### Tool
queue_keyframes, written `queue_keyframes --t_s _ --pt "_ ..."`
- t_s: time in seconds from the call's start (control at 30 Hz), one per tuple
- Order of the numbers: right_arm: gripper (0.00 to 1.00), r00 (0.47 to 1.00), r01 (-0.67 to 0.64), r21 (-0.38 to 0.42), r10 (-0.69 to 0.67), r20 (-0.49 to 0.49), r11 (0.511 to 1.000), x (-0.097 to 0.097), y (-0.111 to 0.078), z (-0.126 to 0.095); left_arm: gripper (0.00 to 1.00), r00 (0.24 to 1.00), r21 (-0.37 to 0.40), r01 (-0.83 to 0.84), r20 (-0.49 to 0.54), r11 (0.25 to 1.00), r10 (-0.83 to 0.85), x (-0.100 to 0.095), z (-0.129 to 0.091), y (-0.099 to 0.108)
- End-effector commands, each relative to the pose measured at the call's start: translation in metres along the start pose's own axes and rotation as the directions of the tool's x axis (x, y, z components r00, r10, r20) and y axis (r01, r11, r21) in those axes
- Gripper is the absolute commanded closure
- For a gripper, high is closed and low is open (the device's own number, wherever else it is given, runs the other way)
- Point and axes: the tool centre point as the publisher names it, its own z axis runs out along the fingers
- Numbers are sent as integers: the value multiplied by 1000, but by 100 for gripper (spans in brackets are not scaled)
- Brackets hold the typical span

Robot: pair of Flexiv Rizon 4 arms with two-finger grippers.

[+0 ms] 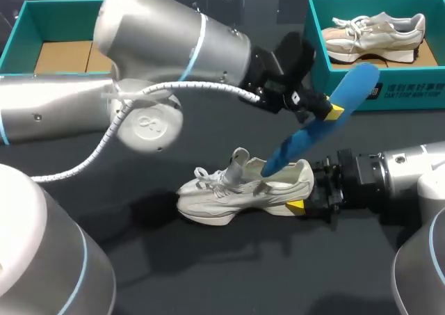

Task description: Take the shoe out of the shoebox, open the shoe tongue, remove and reinsert the insole, then place the shoe into the shoebox

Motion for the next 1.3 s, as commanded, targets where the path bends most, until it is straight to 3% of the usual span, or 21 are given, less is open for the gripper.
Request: queue_keyframes --t_s 0.03,0.37,0.43,0.57,0.67,1.03,1.1,1.3 --pt "100 1000 0 3 0 1 1000 1 0 1 100 995 42 7 -103 999 -2 -5 -42 9" --pt "100 1000 0 3 0 1 1000 1 0 1 100 995 42 7 -103 999 -2 -5 -42 9" --pt "100 1000 0 3 0 1 1000 1 0 1 100 997 80 -31 -65 996 36 8 -49 6" --pt "100 1000 0 3 0 1 1000 1 0 1 100 998 175 -8 -61 985 19 23 -77 4" --pt "100 1000 0 3 0 1 1000 1 0 1 100 994 219 22 -108 975 2 37 -116 -3" --pt "100 1000 0 3 0 1 1000 1 0 1 100 994 219 22 -108 975 2 37 -116 -3" --pt "100 1000 0 3 0 1 1000 1 0 1 100 988 272 49 -154 961 -6 44 -121 -1" --pt "100 1000 0 3 0 1 1000 1 0 1 100 986 363 81 -167 928 -21 55 -134 16"
